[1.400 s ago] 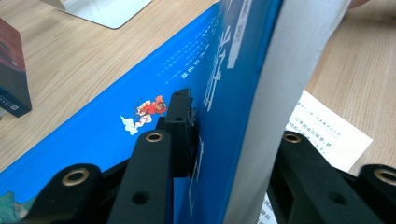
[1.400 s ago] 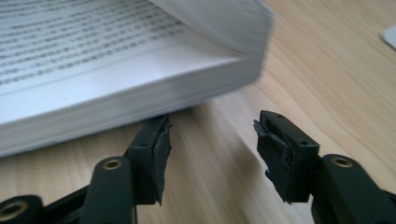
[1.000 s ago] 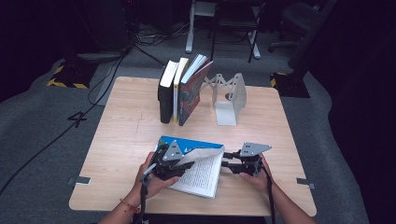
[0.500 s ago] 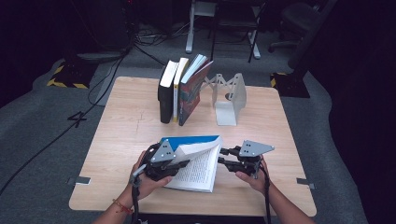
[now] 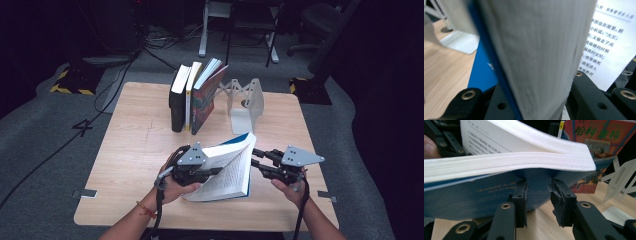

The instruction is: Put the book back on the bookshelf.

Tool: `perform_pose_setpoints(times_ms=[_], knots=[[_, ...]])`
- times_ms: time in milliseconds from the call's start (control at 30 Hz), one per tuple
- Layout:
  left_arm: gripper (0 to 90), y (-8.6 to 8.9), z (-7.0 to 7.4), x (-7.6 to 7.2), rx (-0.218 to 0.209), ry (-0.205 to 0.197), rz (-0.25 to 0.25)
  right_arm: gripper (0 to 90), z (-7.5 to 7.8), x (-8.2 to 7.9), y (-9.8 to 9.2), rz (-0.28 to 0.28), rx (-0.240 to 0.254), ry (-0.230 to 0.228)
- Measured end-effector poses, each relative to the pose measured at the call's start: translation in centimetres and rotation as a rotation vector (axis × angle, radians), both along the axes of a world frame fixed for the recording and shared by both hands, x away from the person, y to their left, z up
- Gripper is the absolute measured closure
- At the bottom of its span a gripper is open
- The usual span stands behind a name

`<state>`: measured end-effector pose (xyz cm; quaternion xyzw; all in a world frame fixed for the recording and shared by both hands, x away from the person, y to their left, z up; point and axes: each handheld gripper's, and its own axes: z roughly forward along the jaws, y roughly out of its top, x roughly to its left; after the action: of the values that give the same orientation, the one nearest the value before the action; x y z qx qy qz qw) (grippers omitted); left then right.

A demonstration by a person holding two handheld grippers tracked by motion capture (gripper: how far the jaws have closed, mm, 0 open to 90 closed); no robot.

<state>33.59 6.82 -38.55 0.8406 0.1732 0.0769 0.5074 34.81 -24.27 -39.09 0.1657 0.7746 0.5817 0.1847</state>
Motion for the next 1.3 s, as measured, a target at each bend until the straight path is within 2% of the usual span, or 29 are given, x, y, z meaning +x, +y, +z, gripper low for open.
perform_pose_setpoints(times_ms=[100, 200, 333, 400, 533, 767, 933, 1133, 1300], knots=[[72.7, -0.6, 0.0, 0.4, -0.033, -0.014, -0.015, 66.1, 1.0, -0.1, -0.5, -0.006, -0.009, -0.028], [72.7, -0.9, -0.3, 0.9, -0.072, -0.007, -0.011, 66.3, 1.8, 0.1, -0.6, -0.02, -0.021, -0.046], [72.5, -0.9, -0.5, 1.6, -0.115, -0.012, -0.002, 64.3, 2.7, 0.3, -0.3, -0.01, -0.046, -0.066], [72.3, -0.6, -0.6, 1.8, -0.127, -0.011, 0.008, 63.0, 2.8, 0.6, -0.1, 0.0, -0.021, -0.056], [72.4, 0.3, -0.6, 1.5, -0.114, -0.038, 0.048, 59.4, 3.0, 0.7, 1.1, -0.031, -0.018, -0.07], [72.6, 1.3, -0.9, 1.2, -0.127, -0.045, 0.084, 54.4, 2.7, 0.0, 3.1, -0.025, -0.057, -0.09], [71.0, 1.8, -1.1, 1.0, -0.122, -0.069, 0.112, 49.3, 1.9, -0.1, 3.8, -0.012, -0.049, -0.073], [66.4, 2.3, -1.1, 0.2, -0.08, -0.111, 0.154, 46.9, 1.2, -0.5, 4.6, 0.006, -0.081, -0.078], [62.8, 2.5, -1.4, -1.1, -0.023, -0.146, 0.153, 46.2, 0.3, -0.8, 5.0, 0.023, -0.108, -0.069]])
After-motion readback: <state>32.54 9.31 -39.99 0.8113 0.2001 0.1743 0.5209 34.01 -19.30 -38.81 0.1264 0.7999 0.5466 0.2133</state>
